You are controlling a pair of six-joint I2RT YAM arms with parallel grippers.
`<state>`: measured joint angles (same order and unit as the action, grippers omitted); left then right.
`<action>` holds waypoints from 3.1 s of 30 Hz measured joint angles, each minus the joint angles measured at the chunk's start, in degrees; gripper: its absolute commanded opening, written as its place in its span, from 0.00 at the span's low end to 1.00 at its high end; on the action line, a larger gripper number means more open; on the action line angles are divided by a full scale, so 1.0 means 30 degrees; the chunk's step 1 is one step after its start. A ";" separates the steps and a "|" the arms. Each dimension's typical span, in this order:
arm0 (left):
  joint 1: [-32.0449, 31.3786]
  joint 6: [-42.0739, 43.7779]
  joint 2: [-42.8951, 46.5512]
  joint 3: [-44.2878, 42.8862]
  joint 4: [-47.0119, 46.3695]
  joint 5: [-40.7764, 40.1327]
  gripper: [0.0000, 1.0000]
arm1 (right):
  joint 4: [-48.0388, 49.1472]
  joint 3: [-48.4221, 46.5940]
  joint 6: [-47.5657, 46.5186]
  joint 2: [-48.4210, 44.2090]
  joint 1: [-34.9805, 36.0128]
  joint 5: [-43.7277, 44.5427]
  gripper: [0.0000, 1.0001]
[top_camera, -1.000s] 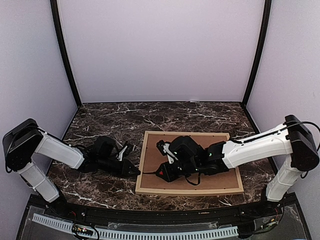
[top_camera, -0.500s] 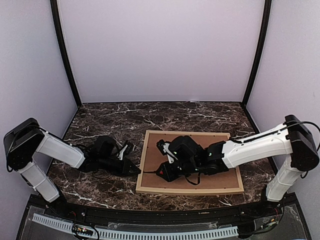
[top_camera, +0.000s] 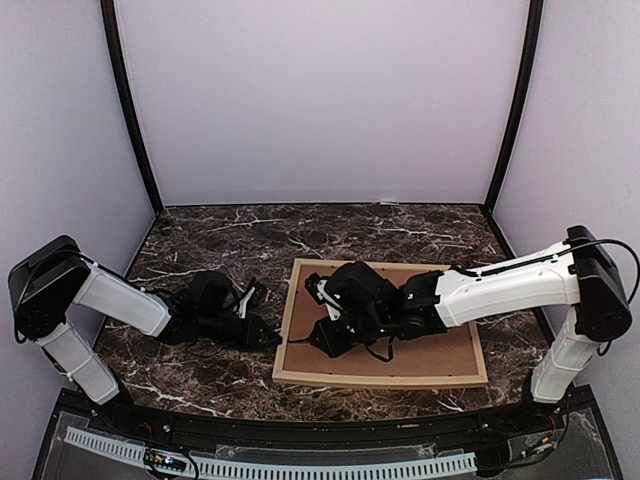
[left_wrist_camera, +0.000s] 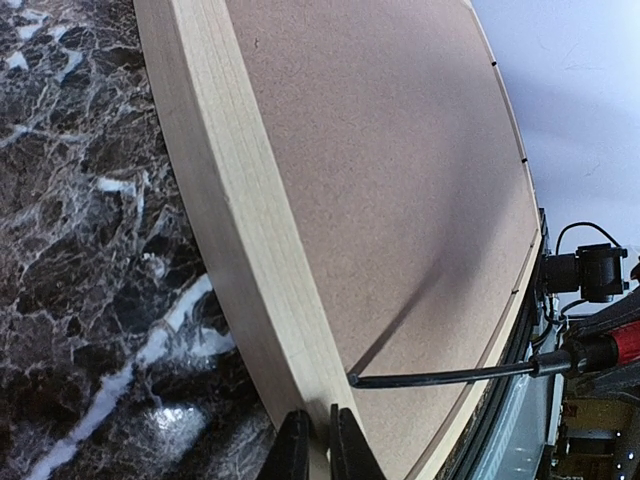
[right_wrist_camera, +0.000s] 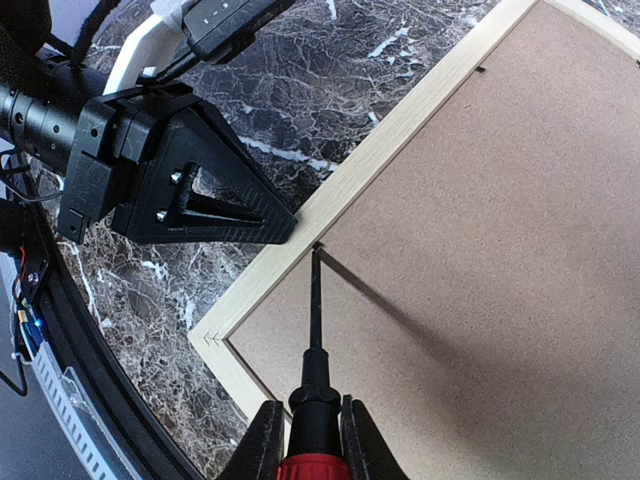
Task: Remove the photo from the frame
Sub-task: Hold the photo frame at the center of the board, then release the fastener from the backboard.
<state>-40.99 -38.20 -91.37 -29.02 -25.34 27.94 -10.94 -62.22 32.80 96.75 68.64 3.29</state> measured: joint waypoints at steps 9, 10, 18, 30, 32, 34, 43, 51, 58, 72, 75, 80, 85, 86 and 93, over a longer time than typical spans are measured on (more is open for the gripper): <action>0.0000 -0.0029 -0.0036 0.0007 -0.0204 -0.0146 0.07 | -0.1319 -0.1231 -0.0554 0.0459 0.0000 0.0073 0.00; 0.0000 -0.0036 -0.0036 0.0007 -0.0226 -0.0168 0.06 | -0.1399 -0.1297 -0.0597 0.0488 0.0000 0.0073 0.00; 0.0007 -0.0124 -0.0036 0.0015 -0.0350 -0.0240 0.04 | -0.1967 -0.1858 -0.0801 0.0699 0.0000 0.0073 0.00; 0.0000 -0.0138 -0.0036 0.0058 -0.0452 -0.0262 0.04 | -0.2404 -0.2324 -0.1042 0.0889 -0.0007 0.0073 0.00; 0.0000 -0.0138 -0.0036 0.0058 -0.0452 -0.0262 0.04 | -0.2674 -0.2586 -0.1173 0.1005 -0.0007 0.0087 0.00; 0.0000 -0.0131 -0.0044 0.0058 -0.0459 -0.0262 0.04 | -0.2951 -0.2863 -0.1275 0.1129 -0.0007 0.0102 0.00; 0.0000 -0.0153 -0.0146 0.0058 -0.0678 -0.0350 0.04 | -0.5093 -0.5209 -0.2259 0.2222 -0.0044 0.0168 0.00; -0.0029 -0.0321 -0.0146 0.0153 -0.0838 -0.0452 0.04 | -0.6025 -0.6164 -0.2936 0.2674 -0.0044 0.0131 0.00; -0.0321 -0.0495 0.0080 0.0240 -0.0874 -0.1071 0.04 | -0.3949 -0.3665 -0.2674 0.1399 -0.0044 0.0160 0.00; -0.0787 -0.0517 0.0364 0.0138 -0.0379 -0.1756 0.04 | -0.0612 0.0597 -0.0801 -0.2047 0.0364 0.0663 0.00; -0.0787 -0.0525 0.0379 0.0131 -0.0357 -0.1763 0.04 | -0.0641 0.0437 -0.0656 -0.1188 0.0364 0.0933 0.00; -0.0794 -0.0576 0.0379 0.0138 -0.0357 -0.1756 0.04 | -0.0583 0.0022 -0.0561 -0.0131 0.0364 0.1071 0.00; -0.0794 -0.0648 0.0379 0.0138 -0.0357 -0.1749 0.04 | -0.0831 -0.0401 -0.0532 0.0080 0.0357 0.1173 0.00; -0.0794 -0.0648 0.0379 0.0131 -0.0357 -0.1741 0.03 | -0.0925 -0.0481 -0.0532 0.0117 0.0350 0.1209 0.00; -0.0794 -0.0656 0.0379 0.0131 -0.0357 -0.1749 0.03 | -0.1100 -0.0612 -0.0517 0.0124 0.0350 0.1326 0.00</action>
<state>-43.38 -40.16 -90.24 -28.62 -26.41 22.70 -14.24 -64.05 31.24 97.12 69.69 7.27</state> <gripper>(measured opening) 0.036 0.193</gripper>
